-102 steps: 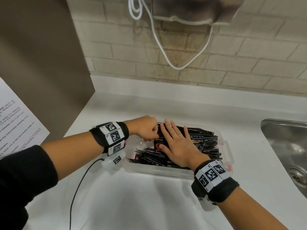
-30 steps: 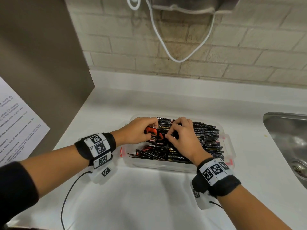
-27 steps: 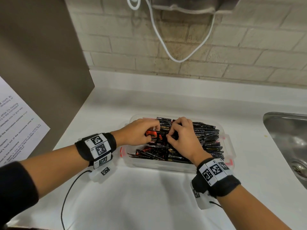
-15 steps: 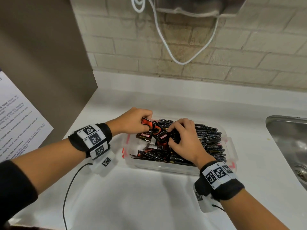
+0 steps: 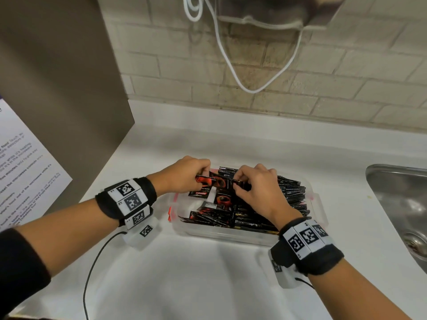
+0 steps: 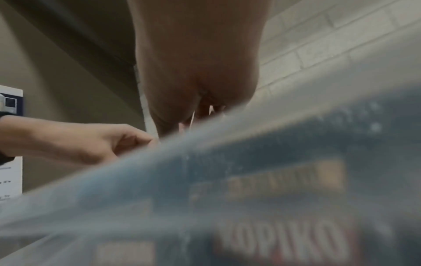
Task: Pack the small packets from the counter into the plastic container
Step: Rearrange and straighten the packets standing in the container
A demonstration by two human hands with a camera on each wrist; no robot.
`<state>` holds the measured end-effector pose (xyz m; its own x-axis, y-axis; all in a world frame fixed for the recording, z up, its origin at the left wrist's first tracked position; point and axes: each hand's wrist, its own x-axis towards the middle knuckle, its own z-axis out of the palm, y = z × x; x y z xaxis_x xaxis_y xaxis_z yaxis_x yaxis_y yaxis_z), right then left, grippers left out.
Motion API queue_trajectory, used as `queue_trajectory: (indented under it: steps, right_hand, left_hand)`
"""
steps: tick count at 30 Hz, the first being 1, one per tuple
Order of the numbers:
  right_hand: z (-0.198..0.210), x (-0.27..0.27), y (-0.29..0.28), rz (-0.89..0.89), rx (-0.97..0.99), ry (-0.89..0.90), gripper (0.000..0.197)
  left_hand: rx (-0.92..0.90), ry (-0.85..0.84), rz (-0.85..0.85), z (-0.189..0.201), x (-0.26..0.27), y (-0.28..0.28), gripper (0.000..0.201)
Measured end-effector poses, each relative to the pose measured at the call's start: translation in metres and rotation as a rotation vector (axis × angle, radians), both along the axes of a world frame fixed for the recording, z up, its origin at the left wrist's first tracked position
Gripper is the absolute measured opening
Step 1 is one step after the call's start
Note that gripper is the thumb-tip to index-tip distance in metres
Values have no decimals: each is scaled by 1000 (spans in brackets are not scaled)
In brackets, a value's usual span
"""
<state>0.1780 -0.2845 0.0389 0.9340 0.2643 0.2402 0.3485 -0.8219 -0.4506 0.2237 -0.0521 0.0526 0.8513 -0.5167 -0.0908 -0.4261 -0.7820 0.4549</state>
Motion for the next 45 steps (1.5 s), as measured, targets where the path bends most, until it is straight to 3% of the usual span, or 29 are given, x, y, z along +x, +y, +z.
queue_trajectory:
  steps: [4, 7, 10, 14, 17, 25, 32, 37, 42, 45]
  right_hand:
    - [11, 3, 0, 67, -202, 94, 14]
    - [14, 3, 6, 89, -299, 102, 28]
    - [14, 1, 13, 79, -287, 89, 45]
    - [14, 2, 14, 87, -155, 106, 53]
    - [12, 2, 12, 79, -25, 143, 50]
    - [8, 3, 11, 83, -33, 114, 15]
    - [13, 6, 23, 172, -226, 59, 19]
    - [14, 4, 23, 132, -145, 107, 30]
    - [14, 2, 21, 108, -62, 121, 48]
    - [14, 1, 21, 117, -40, 117, 47]
  left_hand:
    - [-44, 25, -35, 7, 1, 2, 36]
    - [-68, 37, -95, 14, 0, 1, 24]
    - [-119, 21, -99, 15, -1, -4, 23]
    - [-98, 26, -114, 10, -2, -15, 28]
    - [-73, 24, -100, 6, -2, -24, 22]
    - [-103, 1, -196, 10, -1, -21, 15]
    - [64, 32, -239, 1, -6, -9, 17]
    - [-53, 196, -171, 0, -5, -5, 20]
    - [-108, 110, -160, -1, -4, -5, 36]
    - [-9, -101, -212, -5, -9, -10, 44]
